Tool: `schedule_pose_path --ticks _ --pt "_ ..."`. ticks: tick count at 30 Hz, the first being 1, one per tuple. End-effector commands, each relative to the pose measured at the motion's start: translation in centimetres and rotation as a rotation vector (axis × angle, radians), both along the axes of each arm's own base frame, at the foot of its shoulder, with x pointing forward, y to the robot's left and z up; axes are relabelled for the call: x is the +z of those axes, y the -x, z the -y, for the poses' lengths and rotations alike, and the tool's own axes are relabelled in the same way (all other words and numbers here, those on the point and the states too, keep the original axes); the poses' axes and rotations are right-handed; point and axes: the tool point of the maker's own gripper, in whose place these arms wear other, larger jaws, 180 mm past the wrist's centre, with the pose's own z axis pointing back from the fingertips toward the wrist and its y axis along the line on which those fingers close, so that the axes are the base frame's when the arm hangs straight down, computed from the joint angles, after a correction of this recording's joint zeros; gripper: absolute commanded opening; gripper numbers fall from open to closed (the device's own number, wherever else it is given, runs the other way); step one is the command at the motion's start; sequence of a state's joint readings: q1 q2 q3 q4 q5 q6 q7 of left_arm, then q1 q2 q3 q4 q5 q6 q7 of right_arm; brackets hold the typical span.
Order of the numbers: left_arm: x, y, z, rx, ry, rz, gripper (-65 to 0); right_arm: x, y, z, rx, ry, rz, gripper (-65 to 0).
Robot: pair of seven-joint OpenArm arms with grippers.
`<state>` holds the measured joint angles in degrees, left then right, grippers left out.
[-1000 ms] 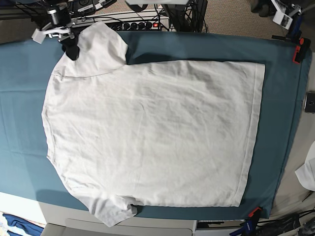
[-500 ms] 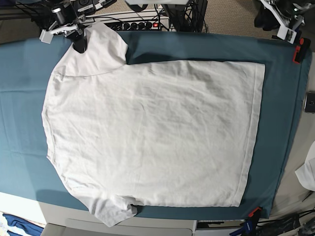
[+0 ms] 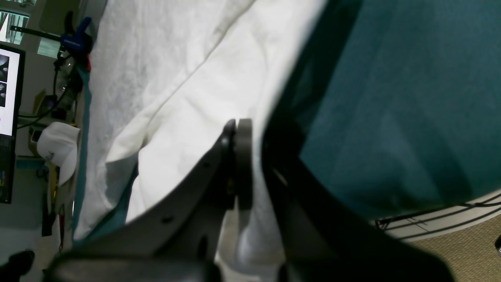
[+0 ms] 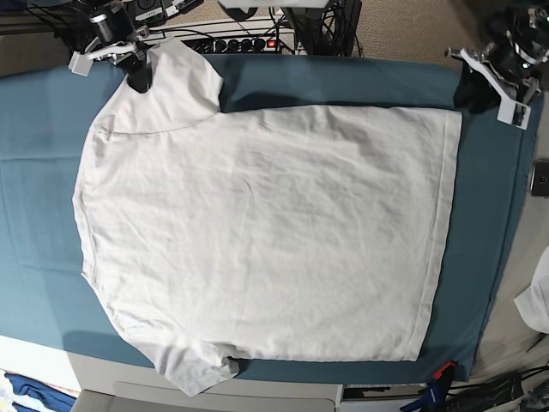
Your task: Fold the T-shirt properly
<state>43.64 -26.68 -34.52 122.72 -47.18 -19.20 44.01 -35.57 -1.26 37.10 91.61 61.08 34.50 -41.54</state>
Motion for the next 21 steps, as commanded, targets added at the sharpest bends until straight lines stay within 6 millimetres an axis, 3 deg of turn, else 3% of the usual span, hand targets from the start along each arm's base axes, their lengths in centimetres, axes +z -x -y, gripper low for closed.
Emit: schedule_pose_path --ticks 1,9,14,21 --pt "0.4 -0.7 -0.6 0.009 -0.004 0.023 -46.7 -0.9 1.1 -0.1 0.030 0.024 -0.069 -65.0" --pt "-4.0 -3.4 -5.3 0.209 0.162 -0.044 -46.7 -0.9 1.1 -0.1 0.029 0.025 -0.067 -65.0" --pt "-4.6 -4.4 -5.6 0.180 0.303 -0.062 -46.7 -0.9 1.1 -0.1 0.029 0.025 -0.068 -65.0" --pt "-4.5 -4.0 -5.3 0.133 0.379 -0.086 -46.6 -0.9 1.1 -0.1 0.029 0.024 -0.068 -65.0"
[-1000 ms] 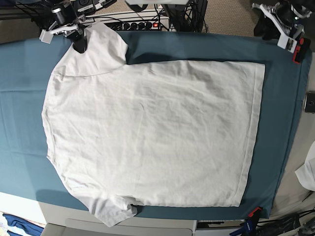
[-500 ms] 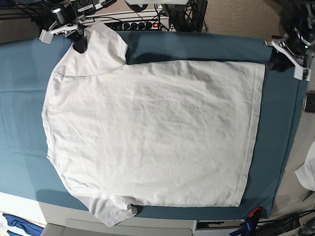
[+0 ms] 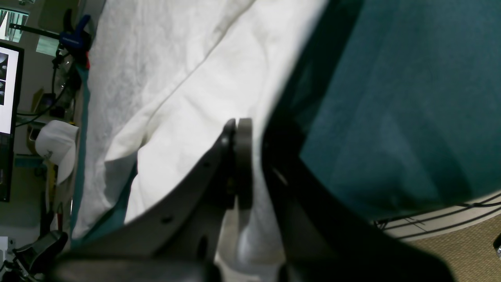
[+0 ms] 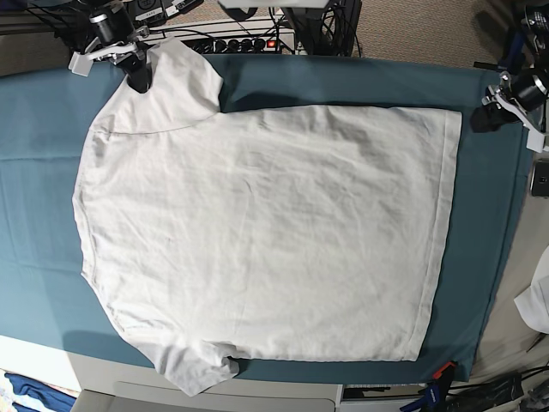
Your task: Fold the T-shirt properly
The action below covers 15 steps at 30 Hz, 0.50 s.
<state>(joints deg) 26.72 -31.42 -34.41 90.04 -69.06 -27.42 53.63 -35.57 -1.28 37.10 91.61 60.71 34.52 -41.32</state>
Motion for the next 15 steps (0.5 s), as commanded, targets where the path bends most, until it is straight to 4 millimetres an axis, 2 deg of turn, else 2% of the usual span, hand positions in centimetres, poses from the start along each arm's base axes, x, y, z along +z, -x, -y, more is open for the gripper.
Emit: schedule_pose_path --ticks 1,5,10,15 --pt "1.2 -0.8 -0.3 -0.005 -0.001 0.042 -46.0 -0.9 1.1 -0.1 0.029 0.019 -0.067 -65.0" --pt "0.6 -0.5 0.5 -0.027 0.003 0.024 -43.0 -0.9 1.1 -0.1 0.029 0.019 -0.067 -65.0" --pt "-1.3 -0.1 2.5 -0.067 -0.004 -0.035 -40.5 -0.9 1.1 -0.2 0.029 0.019 -0.067 -65.0" --pt "-1.2 -1.4 3.3 -0.096 -0.016 -0.018 -40.5 -0.9 1.1 -0.2 0.029 0.019 -0.068 -65.0"
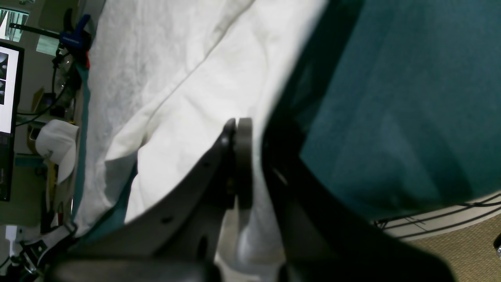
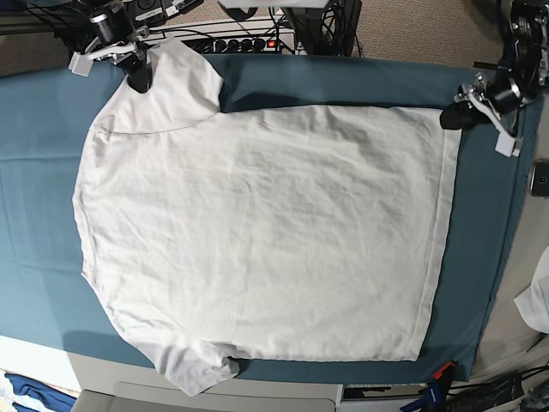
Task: Fold the T-shirt properly
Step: 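Lift the grasped shirt edge with both grippers and drag it toward the robot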
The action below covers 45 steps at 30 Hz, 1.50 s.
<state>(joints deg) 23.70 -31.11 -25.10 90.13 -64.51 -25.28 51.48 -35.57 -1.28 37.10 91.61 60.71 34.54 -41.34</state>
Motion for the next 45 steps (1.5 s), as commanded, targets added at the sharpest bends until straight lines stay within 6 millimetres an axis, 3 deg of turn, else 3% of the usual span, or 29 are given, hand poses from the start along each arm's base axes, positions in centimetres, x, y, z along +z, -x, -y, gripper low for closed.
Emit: schedule_pose_path --ticks 1,5,9,12,28,35,45 --pt "1.0 -0.8 -0.6 -0.003 -0.013 0.032 -40.5 -0.9 1.1 -0.2 0.029 0.019 -0.067 -65.0" --pt "0.9 -0.9 -0.7 0.013 -0.014 0.021 -43.4 -0.9 1.1 -0.2 0.029 0.019 -0.067 -65.0" --pt "0.5 -0.7 -1.3 0.026 -0.047 0.023 -58.2 -0.8 1.0 -0.2 0.028 0.015 -0.059 -65.0" --pt "0.5 -0.7 -1.5 0.034 -0.058 0.033 -65.0 -0.2 0.7 -0.4 0.028 -0.005 -0.023 -65.0" --pt "0.4 -0.2 -1.0 -0.031 -0.071 0.030 -65.0 0.1 1.1 -1.8 0.115 -0.015 -0.011 -65.0" --pt "0.7 0.3 -0.4 -0.056 -0.077 0.032 -65.0 -0.2 3.7 -1.7 0.120 -0.007 -0.071 -65.0" --pt "1.1 3.6 1.2 -0.139 -0.117 -0.003 -65.0 3.2 5.9 2.0 0.110 0.145 -0.090 -65.0"
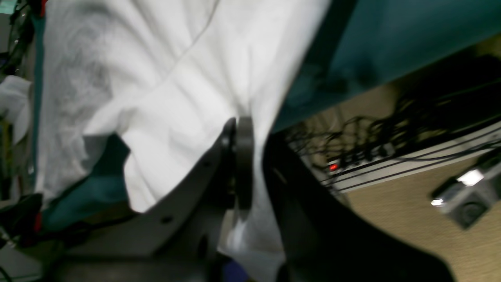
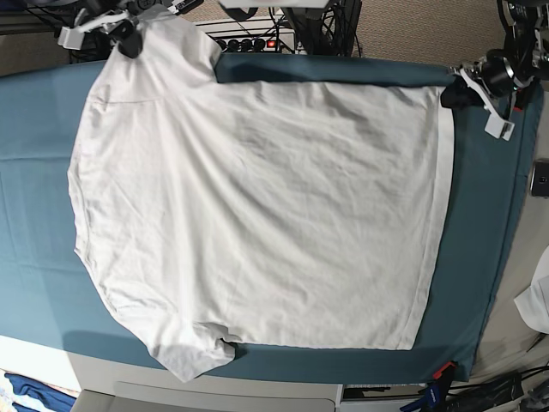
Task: Fold the T-shirt properly
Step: 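Lift the grasped shirt edge with both grippers and drag it toward the robot, then fold the held edge inward over the shirt body with both grippers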
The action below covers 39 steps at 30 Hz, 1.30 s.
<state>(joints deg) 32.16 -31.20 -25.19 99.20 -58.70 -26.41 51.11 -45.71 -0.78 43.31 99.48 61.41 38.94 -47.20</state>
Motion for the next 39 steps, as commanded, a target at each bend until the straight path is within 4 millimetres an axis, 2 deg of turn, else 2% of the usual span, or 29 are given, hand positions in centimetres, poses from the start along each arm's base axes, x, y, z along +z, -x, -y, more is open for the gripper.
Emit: schedule_pose_path --ticks 1,4,8,19,30,39 --pt "0.7 0.0 -0.2 -0.018 -0.011 0.020 -65.0 0.9 0.4 0.9 0.008 0.032 0.007 -65.0" --pt "0.4 1.2 -0.2 -0.025 -0.034 -0.011 -65.0 1.1 1.5 1.6 0.012 0.054 -0.022 -65.0" --pt "0.3 2.4 0.1 -0.021 -0.044 -0.032 -65.0 1.1 2.8 1.4 0.008 0.036 -0.055 -65.0" --pt "2.2 4.5 -1.0 0.028 -0.084 -0.020 -65.0 1.0 5.8 0.8 0.016 -0.016 -0.135 -65.0" --pt "1.5 6.8 -0.4 0.032 -0.068 -0.077 -65.0 1.2 8.7 0.3 0.019 -0.055 -0.212 -65.0" --pt "1.1 8.5 -0.4 0.024 -0.070 -0.130 -65.0 2.6 9.4 2.2 -0.030 -0.035 -0.204 -65.0"
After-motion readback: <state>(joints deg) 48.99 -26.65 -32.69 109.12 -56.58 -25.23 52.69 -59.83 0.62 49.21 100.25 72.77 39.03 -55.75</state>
